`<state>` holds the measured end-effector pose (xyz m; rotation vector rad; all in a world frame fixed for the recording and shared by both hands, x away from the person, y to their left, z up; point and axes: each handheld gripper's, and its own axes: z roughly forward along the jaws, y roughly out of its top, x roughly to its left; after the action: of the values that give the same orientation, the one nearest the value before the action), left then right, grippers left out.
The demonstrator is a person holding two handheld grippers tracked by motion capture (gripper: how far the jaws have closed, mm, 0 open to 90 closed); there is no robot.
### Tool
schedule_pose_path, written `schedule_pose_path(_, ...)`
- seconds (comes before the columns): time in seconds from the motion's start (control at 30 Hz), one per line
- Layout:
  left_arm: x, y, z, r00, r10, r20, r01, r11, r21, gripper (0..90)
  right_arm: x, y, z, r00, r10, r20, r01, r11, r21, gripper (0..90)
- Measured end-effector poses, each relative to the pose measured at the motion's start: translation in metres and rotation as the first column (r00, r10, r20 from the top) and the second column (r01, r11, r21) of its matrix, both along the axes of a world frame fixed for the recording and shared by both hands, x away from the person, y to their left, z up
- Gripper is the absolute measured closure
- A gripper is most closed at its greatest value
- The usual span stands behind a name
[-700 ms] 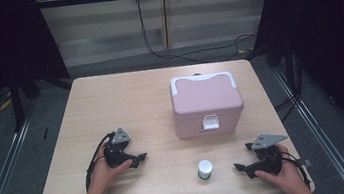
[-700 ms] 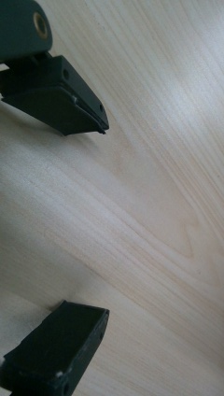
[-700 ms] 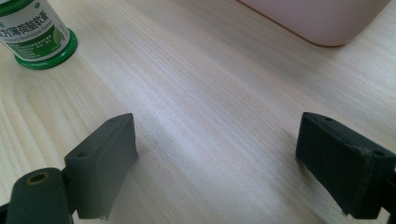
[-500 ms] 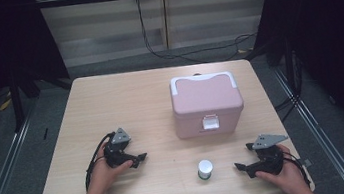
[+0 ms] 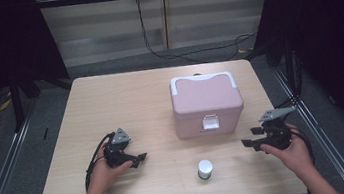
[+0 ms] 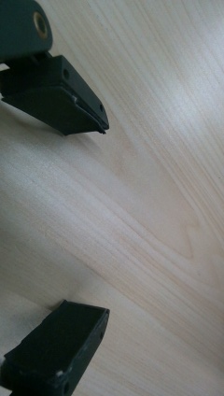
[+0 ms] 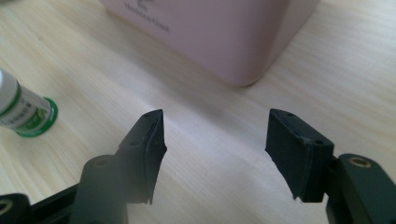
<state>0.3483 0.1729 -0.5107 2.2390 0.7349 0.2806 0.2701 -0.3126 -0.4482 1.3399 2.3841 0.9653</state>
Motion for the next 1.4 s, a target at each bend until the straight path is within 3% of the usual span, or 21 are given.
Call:
schedule_pose_path(0.2,0.0,0.0,0.0,1.0,-0.001,0.0,0.001,1.0,0.001,8.9,0.017,-0.005,0.032,0.9989,-0.045,-0.012,0.046,0.999,0.022,36.0)
schedule_pose_path(0.33,0.0,0.0,0.0,1.0,0.0,0.0,0.0,1.0,0.003,8.8,0.031,-0.002,0.056,0.999,-0.044,0.004,0.044,0.999,-0.028,33.2)
schedule_pose_path(0.43,0.0,0.0,0.0,1.0,0.0,0.0,0.0,1.0,0.001,8.8,0.045,0.003,0.073,0.9984,-0.055,-0.011,0.055,0.998,-0.027,31.7)
schedule_pose_path(0.67,0.0,0.0,0.0,1.0,0.002,0.004,-0.002,1.0,0.0,8.9,0.072,0.018,0.096,0.9982,-0.055,-0.023,0.053,0.996,-0.073,30.5)
schedule_pose_path(0.83,0.0,0.0,0.0,1.0,0.002,0.003,-0.002,1.0,-0.001,8.8,0.093,0.022,0.103,0.9962,-0.08,-0.032,0.078,0.995,-0.059,28.8)
schedule_pose_path(1.07,0.0,0.0,0.0,1.0,0.001,0.004,-0.001,1.0,0.0,8.9,0.123,0.028,0.099,0.9902,-0.122,-0.068,0.12,0.992,-0.028,24.8)
schedule_pose_path(1.2,0.0,0.0,0.0,1.0,0.001,0.003,-0.001,1.0,0.001,8.8,0.139,0.03,0.095,0.983,-0.148,-0.108,0.152,0.988,0.024,23.9)
schedule_pose_path(1.23,0.0,0.0,0.0,1.0,0.001,0.004,-0.001,1.0,0.0,8.8,0.141,0.031,0.094,0.9803,-0.154,-0.124,0.16,0.986,0.042,22.0)
schedule_pose_path(1.4,0.0,0.0,0.0,1.0,0.001,0.006,-0.001,1.0,0.002,8.9,0.146,0.035,0.094,0.9734,-0.175,-0.147,0.181,0.983,0.028,20.9)
